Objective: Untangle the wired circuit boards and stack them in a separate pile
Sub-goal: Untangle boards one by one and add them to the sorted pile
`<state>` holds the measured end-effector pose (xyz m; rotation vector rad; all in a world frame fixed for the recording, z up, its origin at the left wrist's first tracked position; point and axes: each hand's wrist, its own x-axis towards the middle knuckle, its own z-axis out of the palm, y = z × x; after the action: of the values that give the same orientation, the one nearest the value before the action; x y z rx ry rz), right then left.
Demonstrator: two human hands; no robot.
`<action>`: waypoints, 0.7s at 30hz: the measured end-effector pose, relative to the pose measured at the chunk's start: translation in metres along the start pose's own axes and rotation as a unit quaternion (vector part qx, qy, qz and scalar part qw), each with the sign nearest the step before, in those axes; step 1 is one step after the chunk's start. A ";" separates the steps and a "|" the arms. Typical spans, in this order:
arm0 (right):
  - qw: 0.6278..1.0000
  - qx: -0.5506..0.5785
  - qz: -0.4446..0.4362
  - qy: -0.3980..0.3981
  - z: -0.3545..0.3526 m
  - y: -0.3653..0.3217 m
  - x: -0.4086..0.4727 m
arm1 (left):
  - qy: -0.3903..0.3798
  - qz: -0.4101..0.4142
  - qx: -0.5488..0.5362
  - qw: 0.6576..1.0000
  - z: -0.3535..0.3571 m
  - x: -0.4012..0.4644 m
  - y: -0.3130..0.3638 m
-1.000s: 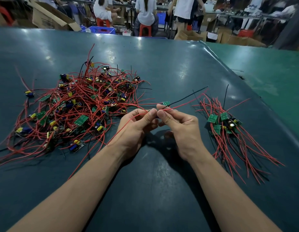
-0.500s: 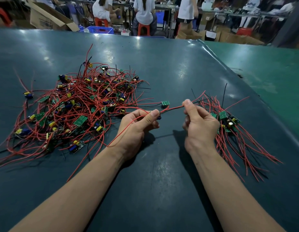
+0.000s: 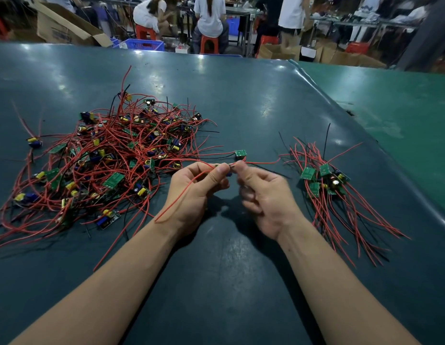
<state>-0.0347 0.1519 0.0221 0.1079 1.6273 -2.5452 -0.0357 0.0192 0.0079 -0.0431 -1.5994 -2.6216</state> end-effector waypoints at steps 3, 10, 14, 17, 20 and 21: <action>1.000 0.018 0.013 0.004 0.003 0.002 0.000 | -0.019 0.007 0.075 0.997 -0.002 -0.002 0.000; 0.992 -0.048 -0.073 0.094 0.004 0.009 0.006 | -0.010 0.016 0.110 0.994 0.003 -0.003 0.001; 0.974 -0.087 -0.126 0.167 0.002 0.008 0.013 | -0.002 0.030 0.139 0.990 0.007 -0.005 0.002; 0.956 -0.146 -0.170 0.189 -0.002 0.007 0.014 | -0.003 0.034 0.153 0.988 0.008 -0.006 0.003; 0.938 -0.188 -0.208 0.203 -0.002 0.007 0.012 | -0.004 0.036 0.170 0.985 0.008 -0.007 0.003; 0.932 -0.205 -0.221 0.203 -0.003 0.008 0.011 | -0.006 0.038 0.174 0.984 0.008 -0.007 0.003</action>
<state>-0.0447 0.1503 0.0127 0.2690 2.5725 -2.5192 -0.0283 0.0256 0.0136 -0.0975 -1.9903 -2.2555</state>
